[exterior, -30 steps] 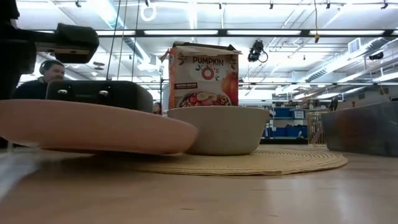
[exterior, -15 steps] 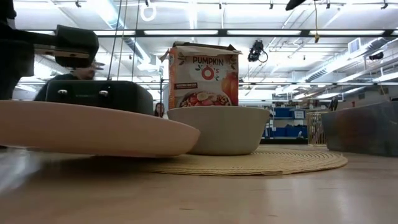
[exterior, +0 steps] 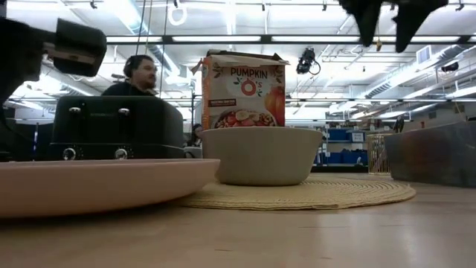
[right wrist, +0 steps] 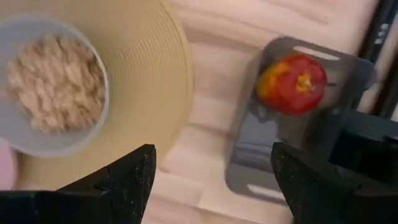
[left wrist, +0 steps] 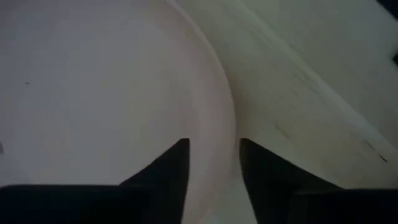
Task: Arrange a breakfast setting
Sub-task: Move the pink plate to the bottom left of the brown table mat, then put the apple on the brown table mat to the top left of the gray bowl
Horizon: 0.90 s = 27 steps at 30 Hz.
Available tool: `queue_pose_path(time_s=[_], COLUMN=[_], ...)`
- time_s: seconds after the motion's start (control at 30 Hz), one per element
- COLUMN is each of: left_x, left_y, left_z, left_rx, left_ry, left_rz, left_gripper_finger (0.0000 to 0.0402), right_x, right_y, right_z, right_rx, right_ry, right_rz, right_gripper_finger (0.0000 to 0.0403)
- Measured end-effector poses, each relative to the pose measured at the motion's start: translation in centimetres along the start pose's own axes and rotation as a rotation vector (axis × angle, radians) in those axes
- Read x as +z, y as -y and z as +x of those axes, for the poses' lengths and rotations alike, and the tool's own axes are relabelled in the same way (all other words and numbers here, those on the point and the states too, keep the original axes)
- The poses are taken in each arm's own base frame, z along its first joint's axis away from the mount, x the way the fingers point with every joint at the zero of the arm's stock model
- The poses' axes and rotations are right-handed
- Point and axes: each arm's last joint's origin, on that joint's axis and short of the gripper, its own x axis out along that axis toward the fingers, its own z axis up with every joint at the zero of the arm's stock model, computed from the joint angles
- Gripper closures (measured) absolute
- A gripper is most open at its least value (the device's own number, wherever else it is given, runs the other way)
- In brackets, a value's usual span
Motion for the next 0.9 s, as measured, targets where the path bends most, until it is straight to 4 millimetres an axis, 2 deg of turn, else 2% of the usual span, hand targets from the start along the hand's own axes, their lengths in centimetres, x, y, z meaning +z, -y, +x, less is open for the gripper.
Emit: queue_pose_path(time_s=[0.13, 0.3, 0.53, 0.73, 0.9], left_x=[-0.7, -2.2, -3.8, -4.3, -4.6], left_y=[-0.5, -2.0, -6.2, -9.3, -10.7], left_z=[-1.2, -5.5, -11.6, -16.2, -20.1], left_rx=[0.000, 0.041, 0.171, 0.282, 0.363], left_ry=[-0.032, 0.006, 0.318, 0.683, 1.008], left_rz=[-0.047, -0.202, -0.507, -0.652, -0.671], left_gripper_finger=[0.0210, 0.0197, 0.0211, 0.0214, 0.0214], right_x=[1.0, 1.2, 1.6, 2.2, 2.9], right_y=[2.0, 5.1, 7.6, 9.0, 9.6], right_z=[2.1, 5.2, 8.2, 8.2, 8.2], right_rx=[-0.043, -0.096, -0.119, -0.146, -0.111], right_ry=[-0.011, -0.064, -0.109, -0.223, -0.302], right_rz=[0.094, 0.201, 0.277, 0.095, -0.042], right_gripper_finger=[0.0096, 0.0129, 0.0182, 0.0210, 0.0214])
